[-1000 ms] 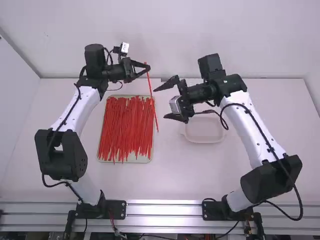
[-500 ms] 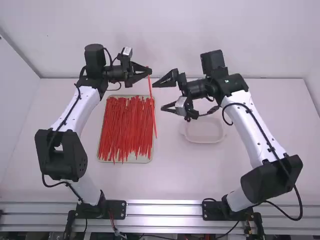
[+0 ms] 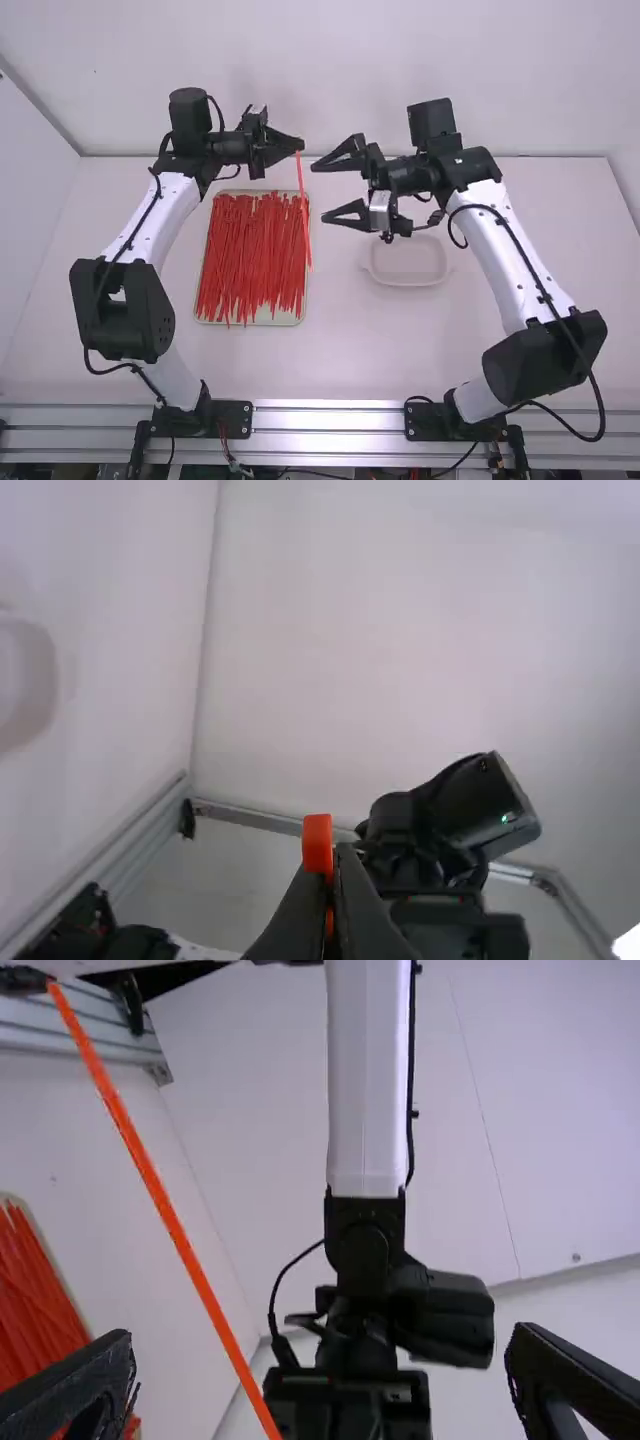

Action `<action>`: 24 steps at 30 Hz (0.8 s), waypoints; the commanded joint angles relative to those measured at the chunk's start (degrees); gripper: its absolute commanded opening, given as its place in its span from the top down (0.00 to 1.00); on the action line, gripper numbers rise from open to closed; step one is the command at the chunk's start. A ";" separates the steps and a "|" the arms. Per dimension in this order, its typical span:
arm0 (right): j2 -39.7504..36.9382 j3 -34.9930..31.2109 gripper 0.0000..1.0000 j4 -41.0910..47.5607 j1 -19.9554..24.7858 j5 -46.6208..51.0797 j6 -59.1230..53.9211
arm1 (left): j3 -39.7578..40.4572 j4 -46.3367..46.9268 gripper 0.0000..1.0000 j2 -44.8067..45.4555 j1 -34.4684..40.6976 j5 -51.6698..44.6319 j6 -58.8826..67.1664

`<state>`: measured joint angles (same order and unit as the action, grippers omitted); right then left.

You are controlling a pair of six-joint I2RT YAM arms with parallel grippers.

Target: Fasten the cable tie

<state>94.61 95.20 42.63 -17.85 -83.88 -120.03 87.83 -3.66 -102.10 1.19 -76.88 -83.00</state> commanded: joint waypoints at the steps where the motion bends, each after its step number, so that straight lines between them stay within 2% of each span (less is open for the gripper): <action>1: 0.33 1.49 0.02 -0.20 -1.20 -1.62 -0.04 | 1.53 -0.63 0.98 -0.37 0.00 -1.55 -6.25; 9: 0.33 1.49 0.02 -5.22 -1.70 -1.33 -0.02 | 1.53 -4.39 0.98 -0.37 -0.46 5.99 -16.90; 13: 0.33 1.49 0.02 -6.36 -1.70 -1.51 0.22 | 1.51 -6.32 0.98 -0.37 -0.42 5.33 -18.25; 19: 0.33 1.49 0.01 -6.21 -1.70 -5.29 0.20 | 1.51 -7.65 0.98 -0.37 -0.02 -0.85 -18.58; 21: 0.33 1.49 0.02 -5.99 -1.70 -5.57 0.17 | 1.53 -7.37 0.98 -0.37 -0.02 -1.57 -18.53; 24: 0.33 1.49 0.14 -4.72 -2.14 -5.57 0.15 | 1.51 -7.32 0.98 -0.37 -0.02 -2.60 -18.10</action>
<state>94.61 95.20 37.39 -19.70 -87.68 -120.07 87.83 -10.81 -102.13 0.97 -76.49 -101.19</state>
